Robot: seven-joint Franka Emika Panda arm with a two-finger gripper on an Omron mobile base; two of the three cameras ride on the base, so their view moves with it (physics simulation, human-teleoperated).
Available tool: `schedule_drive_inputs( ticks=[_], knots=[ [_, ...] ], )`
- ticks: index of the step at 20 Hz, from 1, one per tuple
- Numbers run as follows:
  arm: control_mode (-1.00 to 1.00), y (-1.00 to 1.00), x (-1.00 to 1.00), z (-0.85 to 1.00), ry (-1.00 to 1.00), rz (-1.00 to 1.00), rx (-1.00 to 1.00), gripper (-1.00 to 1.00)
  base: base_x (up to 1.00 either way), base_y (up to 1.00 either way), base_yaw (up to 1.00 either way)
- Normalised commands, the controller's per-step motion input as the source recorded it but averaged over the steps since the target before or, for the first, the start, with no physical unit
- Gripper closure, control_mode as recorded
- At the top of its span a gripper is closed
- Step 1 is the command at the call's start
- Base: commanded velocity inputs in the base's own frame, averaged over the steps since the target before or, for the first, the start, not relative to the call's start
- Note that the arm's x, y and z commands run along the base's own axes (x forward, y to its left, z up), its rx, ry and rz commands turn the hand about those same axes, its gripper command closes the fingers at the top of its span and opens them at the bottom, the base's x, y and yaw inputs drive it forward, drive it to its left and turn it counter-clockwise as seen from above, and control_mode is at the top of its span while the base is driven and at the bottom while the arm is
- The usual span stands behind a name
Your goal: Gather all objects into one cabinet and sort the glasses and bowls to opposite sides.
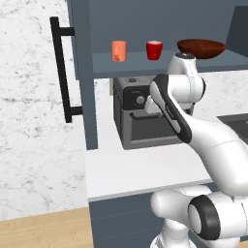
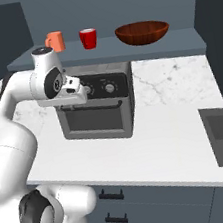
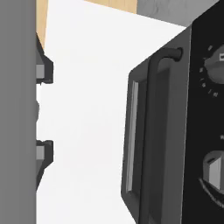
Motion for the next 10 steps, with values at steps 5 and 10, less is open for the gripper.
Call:
schedule_drive_inputs(
  ticks=[5,10],
  knots=[
    [-1.0,-0.02,-0.33,0.0,0.0,-0.02,0.0,-1.0,0.0,0.0,0.0],
    [-1.0,-0.24,-0.62,0.14,0.0,-0.03,0.0,-1.0,0.0,0.0,0.0]
  ],
)
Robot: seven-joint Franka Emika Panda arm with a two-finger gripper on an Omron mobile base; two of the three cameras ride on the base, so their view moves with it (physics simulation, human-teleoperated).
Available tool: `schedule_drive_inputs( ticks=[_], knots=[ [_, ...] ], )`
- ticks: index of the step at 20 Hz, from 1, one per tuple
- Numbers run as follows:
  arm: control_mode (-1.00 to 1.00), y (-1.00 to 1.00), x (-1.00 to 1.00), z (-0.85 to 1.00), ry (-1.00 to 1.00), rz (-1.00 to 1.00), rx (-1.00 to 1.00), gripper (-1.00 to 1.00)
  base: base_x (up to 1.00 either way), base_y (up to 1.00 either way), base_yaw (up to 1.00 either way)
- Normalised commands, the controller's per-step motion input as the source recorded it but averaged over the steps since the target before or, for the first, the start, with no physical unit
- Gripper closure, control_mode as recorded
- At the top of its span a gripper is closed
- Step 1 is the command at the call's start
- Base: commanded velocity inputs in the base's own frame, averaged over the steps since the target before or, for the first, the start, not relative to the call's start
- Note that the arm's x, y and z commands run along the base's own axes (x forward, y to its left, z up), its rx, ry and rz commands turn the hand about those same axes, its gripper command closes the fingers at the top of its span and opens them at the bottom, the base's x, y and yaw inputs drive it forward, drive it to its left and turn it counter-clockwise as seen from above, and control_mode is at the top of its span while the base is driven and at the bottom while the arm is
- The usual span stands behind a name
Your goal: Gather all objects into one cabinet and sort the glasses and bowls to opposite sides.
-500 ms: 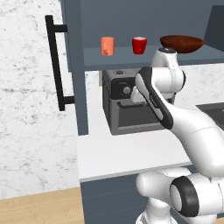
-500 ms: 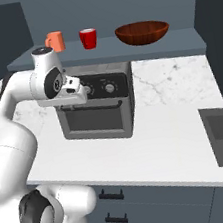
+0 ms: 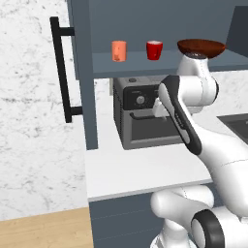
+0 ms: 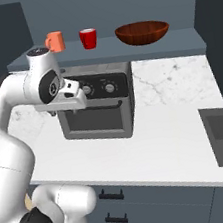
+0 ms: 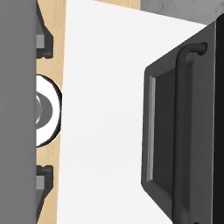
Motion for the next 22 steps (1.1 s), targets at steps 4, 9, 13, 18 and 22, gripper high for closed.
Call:
schedule_drive_inputs(
  ticks=[4,9,13,18,22],
  knots=[
    [-1.0,-0.24,-0.68,0.24,0.0,-0.05,0.01,-1.0,0.0,0.0,0.0],
    [-1.0,-0.1,-0.76,0.38,0.0,0.0,0.01,-1.0,0.0,0.0,0.0],
    [-1.0,0.09,-0.51,0.44,0.0,0.0,0.0,-1.0,0.0,0.0,0.0],
    [-1.0,0.16,-0.39,0.26,0.0,0.01,0.0,-1.0,0.0,0.0,0.0],
    [-1.0,-0.02,-0.3,0.28,0.0,0.0,0.0,-1.0,0.0,0.0,0.0]
  ],
)
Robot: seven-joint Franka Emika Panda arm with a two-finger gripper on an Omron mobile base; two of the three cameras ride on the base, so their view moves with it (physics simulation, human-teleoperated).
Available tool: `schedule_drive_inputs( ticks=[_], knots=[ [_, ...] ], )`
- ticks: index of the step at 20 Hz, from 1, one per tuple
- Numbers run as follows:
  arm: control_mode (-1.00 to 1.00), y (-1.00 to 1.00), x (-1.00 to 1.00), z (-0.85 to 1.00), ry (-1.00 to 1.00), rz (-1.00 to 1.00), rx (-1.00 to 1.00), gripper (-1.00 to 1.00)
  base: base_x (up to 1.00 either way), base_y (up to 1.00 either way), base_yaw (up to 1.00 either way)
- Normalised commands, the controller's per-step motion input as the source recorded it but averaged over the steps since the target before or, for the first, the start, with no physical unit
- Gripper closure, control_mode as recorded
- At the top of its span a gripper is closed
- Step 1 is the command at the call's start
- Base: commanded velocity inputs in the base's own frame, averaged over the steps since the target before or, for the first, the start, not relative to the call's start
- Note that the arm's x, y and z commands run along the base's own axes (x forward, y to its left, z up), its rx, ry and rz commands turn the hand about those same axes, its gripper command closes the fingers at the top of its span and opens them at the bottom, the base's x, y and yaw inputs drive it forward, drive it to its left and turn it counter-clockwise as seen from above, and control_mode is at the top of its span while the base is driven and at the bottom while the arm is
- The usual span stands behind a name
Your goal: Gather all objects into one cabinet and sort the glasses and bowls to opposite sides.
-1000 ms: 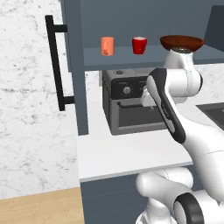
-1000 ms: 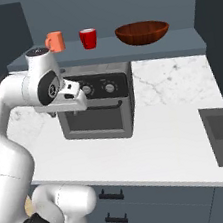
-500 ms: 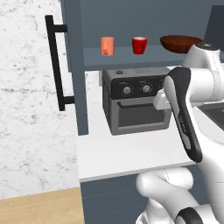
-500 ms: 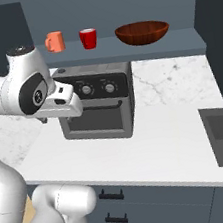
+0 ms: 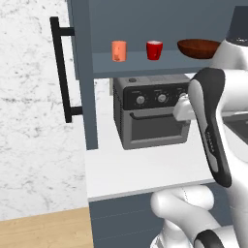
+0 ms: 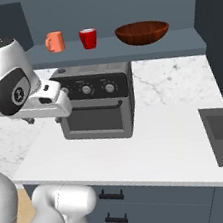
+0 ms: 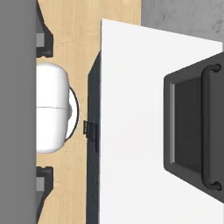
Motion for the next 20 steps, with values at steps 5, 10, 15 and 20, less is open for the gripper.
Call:
schedule_drive_inputs(
  ticks=[5,10,15,20],
  knots=[
    [-1.0,-0.04,-0.26,0.03,0.0,0.0,0.0,-1.0,0.0,0.0,0.0],
    [-1.0,0.0,-0.23,-0.27,-0.01,0.0,0.0,-1.0,0.0,0.0,0.0],
    [-1.0,0.0,-0.4,-0.25,-0.04,0.0,0.0,-1.0,0.0,0.0,0.0],
    [-1.0,0.04,-0.17,-0.05,-0.02,0.0,0.0,-1.0,0.0,0.0,0.0]
  ],
)
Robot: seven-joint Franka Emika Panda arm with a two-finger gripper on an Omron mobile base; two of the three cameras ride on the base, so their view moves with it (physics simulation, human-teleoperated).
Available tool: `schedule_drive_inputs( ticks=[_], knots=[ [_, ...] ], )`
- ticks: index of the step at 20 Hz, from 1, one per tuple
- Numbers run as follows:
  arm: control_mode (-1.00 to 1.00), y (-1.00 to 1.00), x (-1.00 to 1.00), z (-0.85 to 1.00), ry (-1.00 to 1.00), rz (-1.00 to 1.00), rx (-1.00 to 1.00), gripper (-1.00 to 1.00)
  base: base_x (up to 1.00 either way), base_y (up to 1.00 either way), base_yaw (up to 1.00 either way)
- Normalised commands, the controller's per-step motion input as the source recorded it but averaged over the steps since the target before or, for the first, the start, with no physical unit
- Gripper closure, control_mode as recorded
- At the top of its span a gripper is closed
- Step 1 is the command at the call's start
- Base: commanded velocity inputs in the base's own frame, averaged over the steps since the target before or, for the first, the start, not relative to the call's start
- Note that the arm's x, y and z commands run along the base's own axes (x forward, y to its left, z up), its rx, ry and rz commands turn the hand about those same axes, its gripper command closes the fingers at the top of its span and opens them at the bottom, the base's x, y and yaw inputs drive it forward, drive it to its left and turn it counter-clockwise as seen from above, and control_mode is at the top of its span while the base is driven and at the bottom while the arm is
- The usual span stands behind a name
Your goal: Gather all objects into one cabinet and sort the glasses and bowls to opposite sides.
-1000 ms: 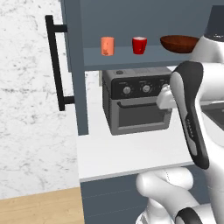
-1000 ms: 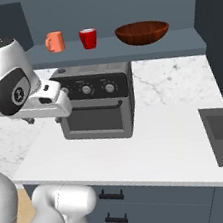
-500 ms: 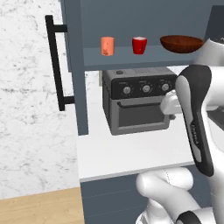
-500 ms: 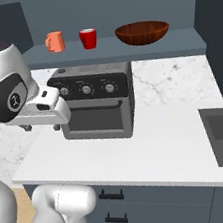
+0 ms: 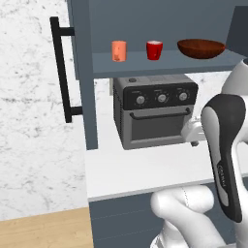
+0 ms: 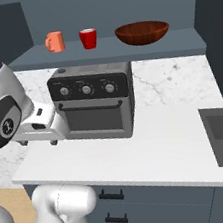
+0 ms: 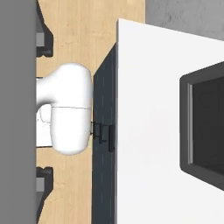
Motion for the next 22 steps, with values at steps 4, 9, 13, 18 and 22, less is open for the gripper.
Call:
schedule_drive_inputs(
  ticks=[4,9,13,18,22],
  knots=[
    [1.0,0.02,0.0,0.0,0.0,0.0,0.0,-1.0,0.0,0.0,0.0],
    [1.0,0.0,0.0,0.0,0.0,0.0,0.0,-1.0,-0.34,-0.02,0.0],
    [1.0,0.0,0.0,0.0,0.0,0.0,0.0,-1.0,-0.91,-0.23,-0.03],
    [1.0,0.0,0.0,0.0,0.0,0.0,0.0,-1.0,-0.98,-0.35,-0.22],
    [1.0,0.0,0.0,0.0,0.0,0.0,0.0,-1.0,-0.66,-0.36,-0.37]
  ],
)
